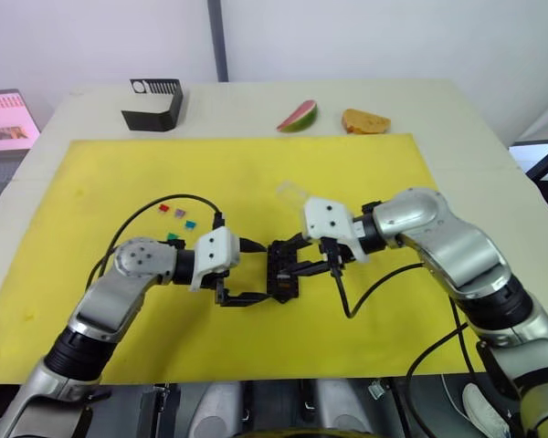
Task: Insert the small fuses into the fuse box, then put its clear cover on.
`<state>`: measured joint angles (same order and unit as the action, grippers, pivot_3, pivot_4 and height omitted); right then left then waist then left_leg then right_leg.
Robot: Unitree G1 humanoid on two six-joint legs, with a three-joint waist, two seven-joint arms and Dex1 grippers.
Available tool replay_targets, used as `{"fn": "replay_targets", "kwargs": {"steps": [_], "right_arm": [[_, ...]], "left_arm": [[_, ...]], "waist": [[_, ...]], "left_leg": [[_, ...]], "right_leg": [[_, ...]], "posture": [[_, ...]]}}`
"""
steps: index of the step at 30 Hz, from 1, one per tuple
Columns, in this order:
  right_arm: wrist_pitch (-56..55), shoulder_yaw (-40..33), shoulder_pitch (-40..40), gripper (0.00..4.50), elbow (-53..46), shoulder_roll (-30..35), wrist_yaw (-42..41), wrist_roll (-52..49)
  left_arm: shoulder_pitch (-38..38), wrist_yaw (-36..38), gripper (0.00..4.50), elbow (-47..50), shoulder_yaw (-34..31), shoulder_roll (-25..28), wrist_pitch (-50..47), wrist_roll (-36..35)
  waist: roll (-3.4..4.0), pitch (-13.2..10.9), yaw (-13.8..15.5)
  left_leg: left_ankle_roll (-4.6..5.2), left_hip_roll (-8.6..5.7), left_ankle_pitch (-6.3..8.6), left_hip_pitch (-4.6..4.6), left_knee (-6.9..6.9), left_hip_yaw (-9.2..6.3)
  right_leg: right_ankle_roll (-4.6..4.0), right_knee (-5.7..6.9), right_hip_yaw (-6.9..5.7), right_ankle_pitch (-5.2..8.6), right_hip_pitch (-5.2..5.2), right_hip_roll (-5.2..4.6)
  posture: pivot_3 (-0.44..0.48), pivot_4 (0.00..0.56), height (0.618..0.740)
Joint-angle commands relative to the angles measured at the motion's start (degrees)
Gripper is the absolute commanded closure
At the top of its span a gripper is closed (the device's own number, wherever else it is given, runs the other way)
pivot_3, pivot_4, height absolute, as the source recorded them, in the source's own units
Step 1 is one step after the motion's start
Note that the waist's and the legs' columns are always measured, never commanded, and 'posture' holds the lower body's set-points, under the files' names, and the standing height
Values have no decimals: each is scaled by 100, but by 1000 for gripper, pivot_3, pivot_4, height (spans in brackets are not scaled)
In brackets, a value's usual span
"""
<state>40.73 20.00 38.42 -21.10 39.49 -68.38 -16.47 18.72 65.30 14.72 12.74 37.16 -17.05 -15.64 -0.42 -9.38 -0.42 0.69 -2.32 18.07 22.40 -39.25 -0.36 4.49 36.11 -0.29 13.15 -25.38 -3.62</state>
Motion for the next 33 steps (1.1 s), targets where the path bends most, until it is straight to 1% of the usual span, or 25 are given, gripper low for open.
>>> {"fn": "replay_targets", "kwargs": {"steps": [1,2,3,5,6,7,13,18,29,33], "right_arm": [[-296,-380,-368,2613,-237,-95,154,-272],[-313,-467,-503,2613,-271,-138,203,-374],[-367,-574,-688,2849,-276,-203,274,-467],[-479,-675,-924,3522,-253,-276,367,-539],[-530,-706,-1021,4043,-237,-309,411,-550],[-603,-702,-1149,4452,-216,-331,451,-546],[-758,-546,-1532,4452,-161,-450,762,-422],[-807,-411,-1550,4452,18,-469,927,-234],[-1012,-112,-1639,4452,77,-248,838,58],[-891,26,-1606,4452,49,-174,904,169]], "left_arm": [[28,61,0,150,-60,53,77,-88],[35,75,0,151,-64,58,74,-100],[52,95,0,141,-60,60,75,-104],[75,129,0,120,-53,61,84,-100],[82,146,0,115,-52,65,89,-98],[93,164,0,106,-43,65,93,-93],[181,239,0,29,-17,45,111,-56],[230,251,0,-3,-12,33,112,-51],[249,219,0,-18,-30,36,102,-39],[282,200,0,-55,-15,7,122,-21]], "waist": [[-1,1,3],[-1,1,2],[-1,1,1],[-1,1,-5],[-1,1,-8],[-2,1,-8],[-2,1,-3],[-1,1,-4],[-3,5,-3],[-3,7,0]], "left_leg": [[0,0,0,0,0,0],[0,0,0,0,0,0],[0,0,0,0,0,0],[0,0,0,-1,0,0],[1,0,1,0,0,1],[3,0,1,-1,0,0],[3,0,1,-2,0,0],[2,0,1,-2,-1,0],[4,0,2,-7,-1,0],[5,0,3,-8,-1,0]], "right_leg": [[0,0,0,0,0,0],[0,0,0,0,1,0],[0,0,0,0,0,0],[0,0,0,0,1,0],[0,1,1,0,1,0],[0,1,1,0,1,0],[0,2,0,0,1,1],[0,3,0,0,2,2],[0,3,-1,0,6,4],[0,3,-1,0,8,4]], "posture": [[0,150,740],[0,150,740],[0,150,740],[0,150,740],[0,150,740],[0,150,740],[0,150,740],[0,150,740],[0,150,740],[0,150,740]]}}
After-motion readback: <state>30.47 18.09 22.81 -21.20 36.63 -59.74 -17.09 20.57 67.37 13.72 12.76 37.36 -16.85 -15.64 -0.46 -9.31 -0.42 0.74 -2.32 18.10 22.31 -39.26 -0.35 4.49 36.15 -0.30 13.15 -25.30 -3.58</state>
